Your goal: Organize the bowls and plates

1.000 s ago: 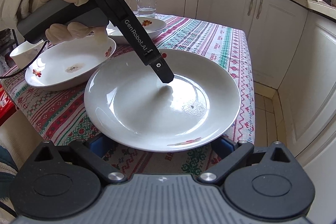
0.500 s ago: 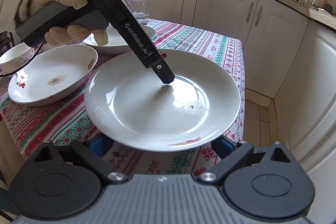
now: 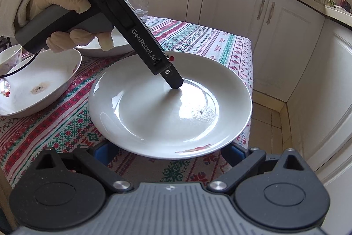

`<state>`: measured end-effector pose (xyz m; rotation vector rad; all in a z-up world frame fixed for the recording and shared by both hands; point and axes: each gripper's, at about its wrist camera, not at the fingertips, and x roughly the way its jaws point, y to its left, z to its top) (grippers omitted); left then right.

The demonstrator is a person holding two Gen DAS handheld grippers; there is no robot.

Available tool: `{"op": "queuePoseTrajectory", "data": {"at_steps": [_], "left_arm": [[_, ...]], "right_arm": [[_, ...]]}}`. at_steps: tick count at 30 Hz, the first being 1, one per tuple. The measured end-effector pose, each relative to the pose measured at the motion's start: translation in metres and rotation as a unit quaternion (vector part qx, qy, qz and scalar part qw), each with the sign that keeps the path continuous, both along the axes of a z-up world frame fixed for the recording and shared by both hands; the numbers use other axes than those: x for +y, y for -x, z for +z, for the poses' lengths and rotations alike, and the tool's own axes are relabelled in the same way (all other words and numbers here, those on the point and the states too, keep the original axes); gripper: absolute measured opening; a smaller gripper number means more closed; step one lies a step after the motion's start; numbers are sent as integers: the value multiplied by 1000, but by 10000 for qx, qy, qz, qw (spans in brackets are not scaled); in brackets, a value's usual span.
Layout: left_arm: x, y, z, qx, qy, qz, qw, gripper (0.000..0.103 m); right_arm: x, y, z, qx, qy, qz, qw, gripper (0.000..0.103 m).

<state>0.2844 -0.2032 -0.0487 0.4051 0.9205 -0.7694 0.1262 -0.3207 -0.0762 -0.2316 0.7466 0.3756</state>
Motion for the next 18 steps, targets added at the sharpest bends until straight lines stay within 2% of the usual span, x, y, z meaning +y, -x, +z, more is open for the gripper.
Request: {"op": "queuePoseTrajectory", "data": {"at_steps": [8,11,15,18], "left_arm": [[-4,0,0,-81,-47,-49,9999,61],[-3,4,4,-136,-68,-52,9999,65],[5,15,18,-410,-47,9,9991,78],[18,27,35,-620,15,87,9980,78]], "right_arm": [[1,-1,1,29,-27,-100,9999,101],[2,0,3,-3,14,-122,9999,102],[1,3,8,-26,21,-178,9998,103],[2,10,15,-52,22,-255,9997,103]]}}
